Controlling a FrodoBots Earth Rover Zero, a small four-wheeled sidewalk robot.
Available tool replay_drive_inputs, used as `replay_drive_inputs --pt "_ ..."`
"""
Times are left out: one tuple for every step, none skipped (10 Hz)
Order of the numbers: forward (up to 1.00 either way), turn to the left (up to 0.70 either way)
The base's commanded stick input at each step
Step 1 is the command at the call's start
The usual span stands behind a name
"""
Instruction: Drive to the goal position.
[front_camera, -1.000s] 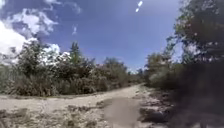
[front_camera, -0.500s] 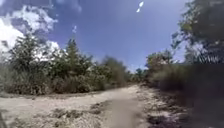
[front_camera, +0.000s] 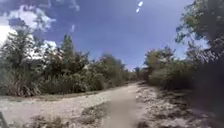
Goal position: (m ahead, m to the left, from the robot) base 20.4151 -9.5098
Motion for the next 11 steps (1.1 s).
replay_drive_inputs --pt "0.85 0.0" --pt "0.85 0.0" --pt "0.85 0.0" --pt "0.85 0.0" --pt "0.85 0.0" --pt "0.85 0.0" --pt "0.85 0.0" --pt "0.85 0.0" --pt "0.85 0.0" --pt "0.85 0.0" --pt "0.85 0.0"
